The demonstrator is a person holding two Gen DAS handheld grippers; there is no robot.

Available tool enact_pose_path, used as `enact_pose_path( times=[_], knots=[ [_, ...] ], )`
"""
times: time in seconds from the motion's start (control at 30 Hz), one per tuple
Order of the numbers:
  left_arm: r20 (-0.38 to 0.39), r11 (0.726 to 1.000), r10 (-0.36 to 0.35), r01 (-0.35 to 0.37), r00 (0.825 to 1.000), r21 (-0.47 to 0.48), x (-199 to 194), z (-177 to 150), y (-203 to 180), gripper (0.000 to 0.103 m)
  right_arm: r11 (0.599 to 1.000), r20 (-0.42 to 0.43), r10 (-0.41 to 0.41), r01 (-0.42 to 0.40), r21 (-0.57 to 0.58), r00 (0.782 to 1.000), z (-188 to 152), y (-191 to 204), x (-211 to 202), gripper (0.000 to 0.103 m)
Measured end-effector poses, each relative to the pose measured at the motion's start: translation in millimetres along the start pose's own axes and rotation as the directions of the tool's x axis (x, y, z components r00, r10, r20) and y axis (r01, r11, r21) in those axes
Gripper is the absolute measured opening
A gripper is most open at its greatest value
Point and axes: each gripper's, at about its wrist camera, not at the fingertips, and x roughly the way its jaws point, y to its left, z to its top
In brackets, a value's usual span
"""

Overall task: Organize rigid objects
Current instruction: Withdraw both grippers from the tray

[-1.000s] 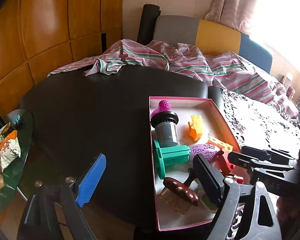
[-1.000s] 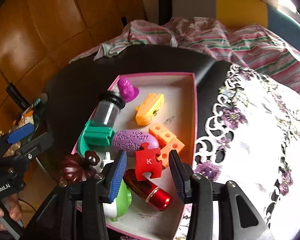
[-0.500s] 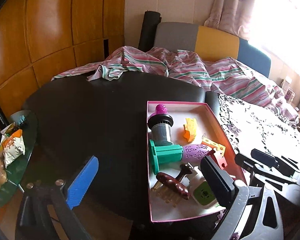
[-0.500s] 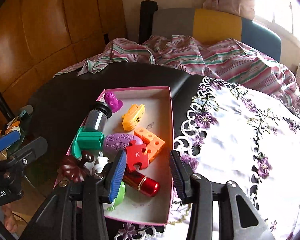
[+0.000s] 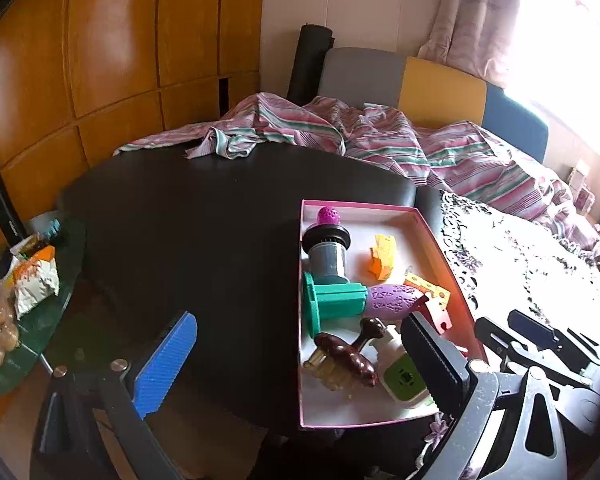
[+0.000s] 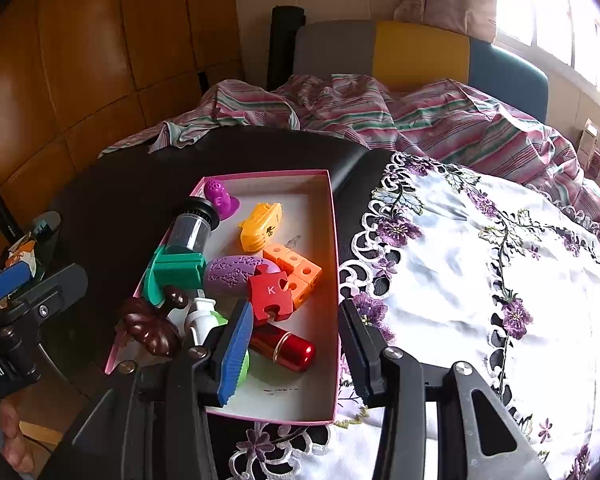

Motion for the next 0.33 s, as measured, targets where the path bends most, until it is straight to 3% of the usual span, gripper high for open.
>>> enact_pose_path(
  times=[0.33],
  knots=[
    [0.037, 1.0, 0.024, -0.025, 0.999, 0.013, -5.7, 0.9, 1.7, 0.103, 1.0, 0.013, 0.003, -0.003, -0.023, 1.0, 0.1, 7.9, -2.0, 0.044]
  ],
)
